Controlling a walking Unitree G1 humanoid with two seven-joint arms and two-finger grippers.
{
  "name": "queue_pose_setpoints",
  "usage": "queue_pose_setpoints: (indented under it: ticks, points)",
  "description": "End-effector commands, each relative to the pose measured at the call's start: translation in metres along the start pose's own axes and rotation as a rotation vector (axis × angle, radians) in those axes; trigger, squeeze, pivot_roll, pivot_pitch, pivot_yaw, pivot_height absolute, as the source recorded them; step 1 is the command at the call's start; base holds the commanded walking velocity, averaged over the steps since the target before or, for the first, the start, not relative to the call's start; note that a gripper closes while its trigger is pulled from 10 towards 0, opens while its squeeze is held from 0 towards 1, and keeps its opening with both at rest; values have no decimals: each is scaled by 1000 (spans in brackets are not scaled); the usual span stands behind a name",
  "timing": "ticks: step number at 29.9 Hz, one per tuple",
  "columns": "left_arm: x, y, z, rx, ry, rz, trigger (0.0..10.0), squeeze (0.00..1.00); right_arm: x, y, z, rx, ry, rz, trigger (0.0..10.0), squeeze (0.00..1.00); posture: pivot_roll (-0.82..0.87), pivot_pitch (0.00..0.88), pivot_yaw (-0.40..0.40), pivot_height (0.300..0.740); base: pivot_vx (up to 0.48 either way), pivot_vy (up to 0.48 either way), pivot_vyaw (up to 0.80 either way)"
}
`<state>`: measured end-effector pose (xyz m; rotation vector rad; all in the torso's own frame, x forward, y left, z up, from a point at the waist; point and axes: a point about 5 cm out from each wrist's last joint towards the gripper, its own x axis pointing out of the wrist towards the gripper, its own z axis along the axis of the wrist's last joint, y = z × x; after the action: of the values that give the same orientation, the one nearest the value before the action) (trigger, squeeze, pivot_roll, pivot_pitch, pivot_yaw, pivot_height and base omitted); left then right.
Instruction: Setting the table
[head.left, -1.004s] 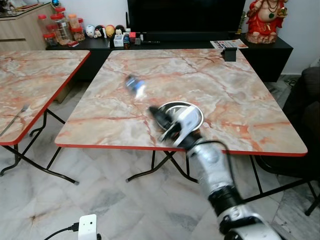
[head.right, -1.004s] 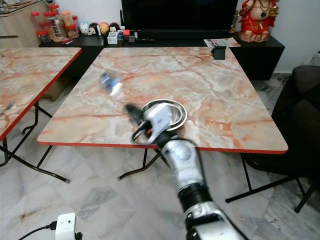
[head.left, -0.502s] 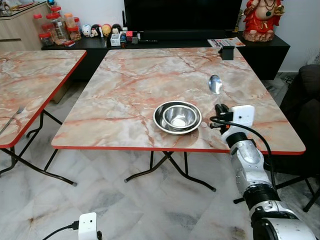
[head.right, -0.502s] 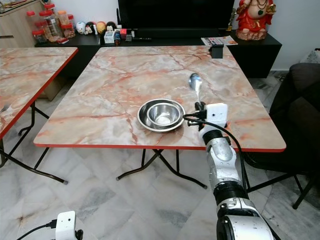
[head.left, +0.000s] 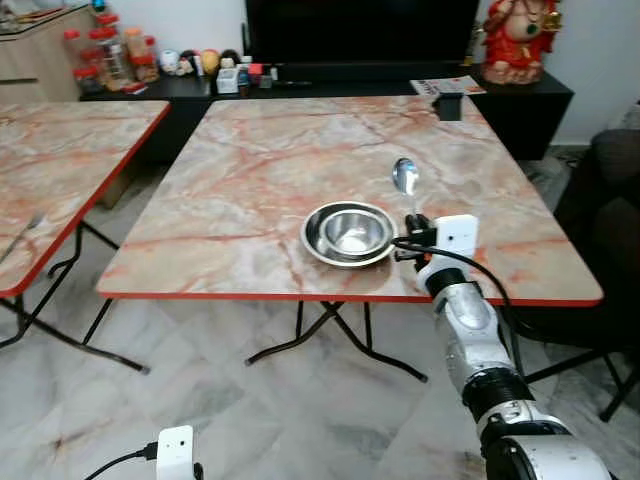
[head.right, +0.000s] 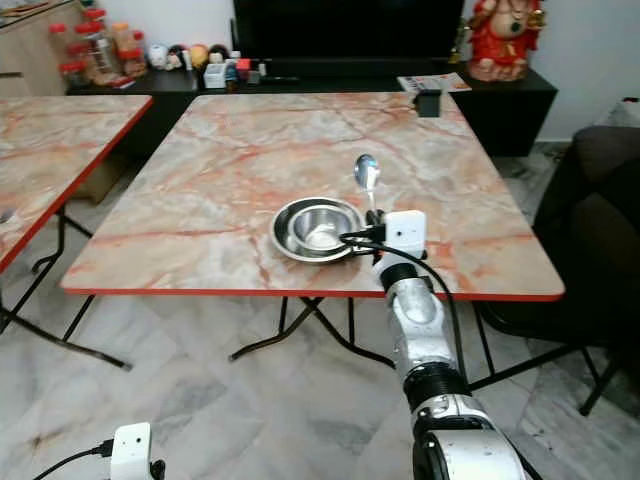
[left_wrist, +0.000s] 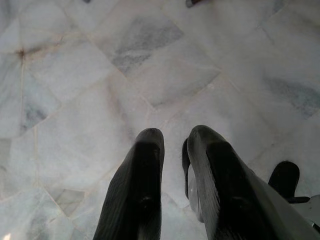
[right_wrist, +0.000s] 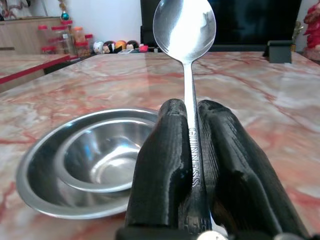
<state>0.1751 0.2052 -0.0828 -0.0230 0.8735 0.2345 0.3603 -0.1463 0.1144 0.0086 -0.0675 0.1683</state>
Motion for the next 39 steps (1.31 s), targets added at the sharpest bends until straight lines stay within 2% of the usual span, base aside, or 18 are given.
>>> queue_pose_setpoints:
  ticks: [1, 16, 33, 39]
  points:
    - [0, -2, -1, 7, 0, -2, 10000, 0, 0, -1, -1, -7, 3, -5, 10000, 0, -32, 0, 9, 709, 0, -379, 0]
    - [0, 3, 1, -26, -15, 20, 10000, 0, -1, 6, -3, 1, 9, 8, 10000, 0, -35, 0, 7, 709, 0, -59, 0]
    - [0, 4, 3, -13, -23, 19, 10000, 0, -1, 13, -1, 44, -16, 5, 10000, 0, -36, 0, 9, 709, 392, 0, 0]
    - [0, 5, 3, -9, -24, 19, 10000, 0, -2, 14, -2, 31, -8, 14, 10000, 0, -35, 0, 9, 709, 423, 0, 0]
